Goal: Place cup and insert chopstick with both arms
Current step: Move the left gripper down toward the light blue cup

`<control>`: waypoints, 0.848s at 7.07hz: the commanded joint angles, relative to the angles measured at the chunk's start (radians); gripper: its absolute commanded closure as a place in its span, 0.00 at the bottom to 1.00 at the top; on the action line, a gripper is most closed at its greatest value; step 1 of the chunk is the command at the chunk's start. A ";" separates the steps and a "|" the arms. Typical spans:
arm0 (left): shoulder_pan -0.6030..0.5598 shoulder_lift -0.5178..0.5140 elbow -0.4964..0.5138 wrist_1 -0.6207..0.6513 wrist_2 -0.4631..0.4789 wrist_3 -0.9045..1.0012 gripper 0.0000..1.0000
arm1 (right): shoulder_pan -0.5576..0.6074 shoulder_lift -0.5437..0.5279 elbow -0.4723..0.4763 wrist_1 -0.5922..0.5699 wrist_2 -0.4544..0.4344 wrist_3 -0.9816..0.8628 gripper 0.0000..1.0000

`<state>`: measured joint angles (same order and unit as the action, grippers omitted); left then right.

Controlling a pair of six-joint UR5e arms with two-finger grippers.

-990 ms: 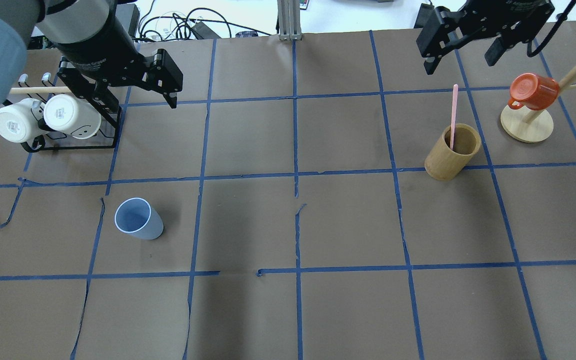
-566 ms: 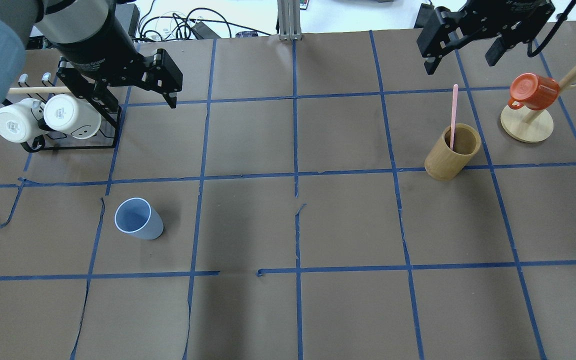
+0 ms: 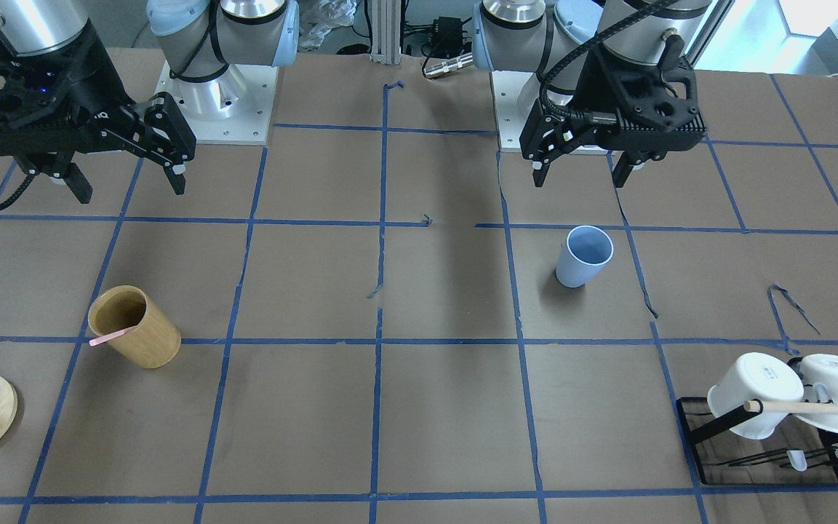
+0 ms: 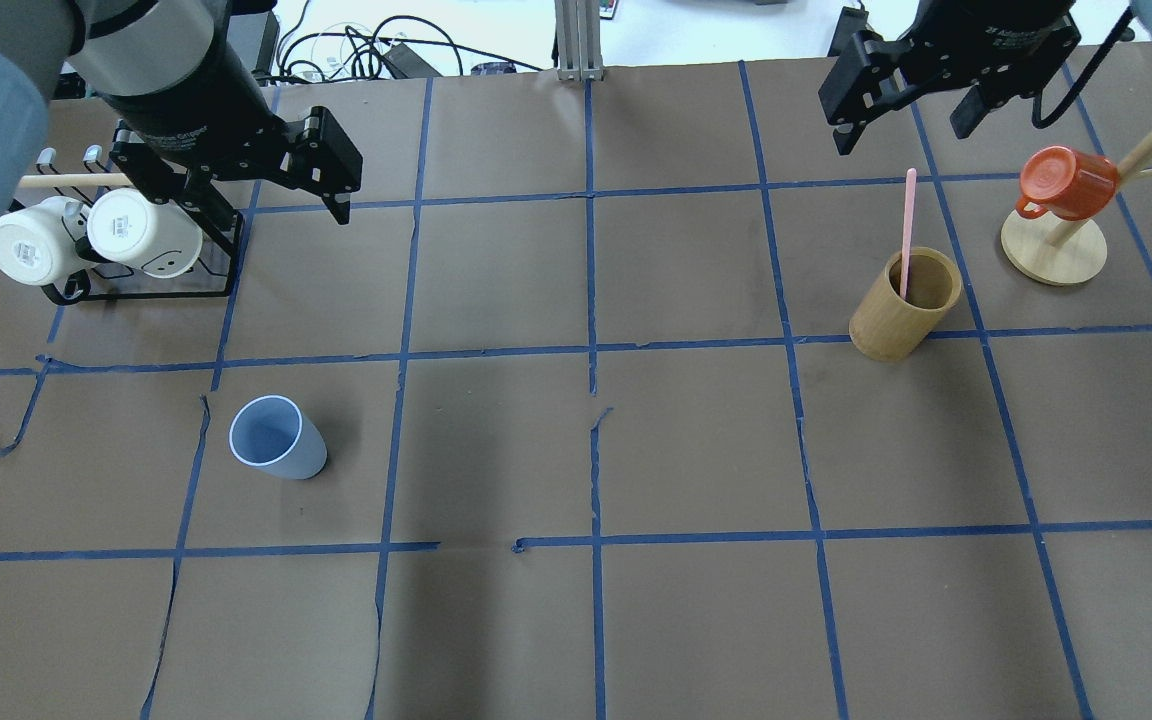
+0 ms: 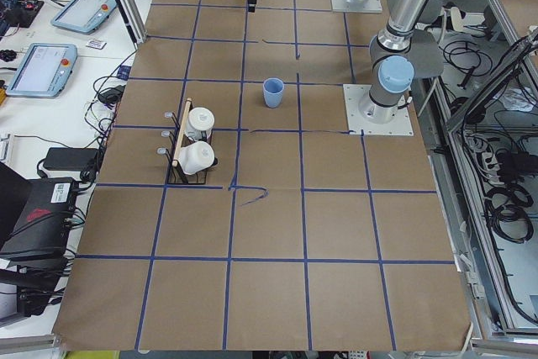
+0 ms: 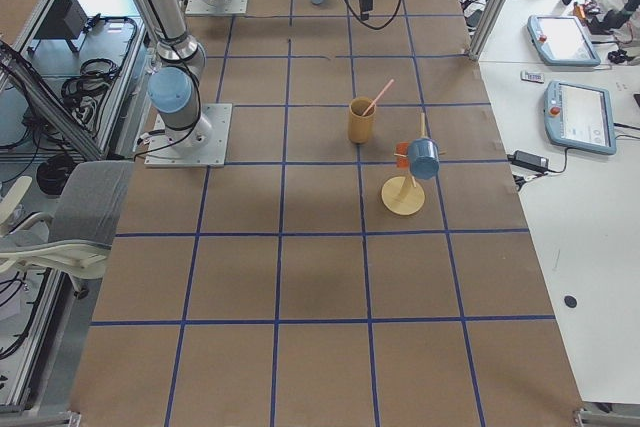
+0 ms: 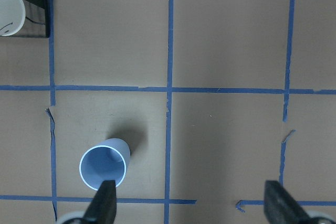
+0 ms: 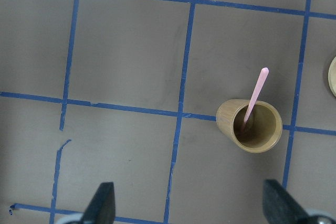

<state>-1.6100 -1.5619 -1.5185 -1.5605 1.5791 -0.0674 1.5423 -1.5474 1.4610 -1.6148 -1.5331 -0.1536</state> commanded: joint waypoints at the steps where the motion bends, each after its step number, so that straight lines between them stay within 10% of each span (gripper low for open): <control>1: 0.019 -0.006 -0.008 -0.031 0.008 0.000 0.00 | 0.001 -0.010 0.022 -0.013 0.001 0.005 0.00; 6: 0.102 -0.105 -0.315 0.198 0.012 0.130 0.00 | -0.002 -0.011 0.021 -0.011 0.005 -0.007 0.00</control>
<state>-1.5128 -1.6537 -1.7266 -1.4546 1.5890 0.0299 1.5414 -1.5584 1.4830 -1.6260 -1.5289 -0.1612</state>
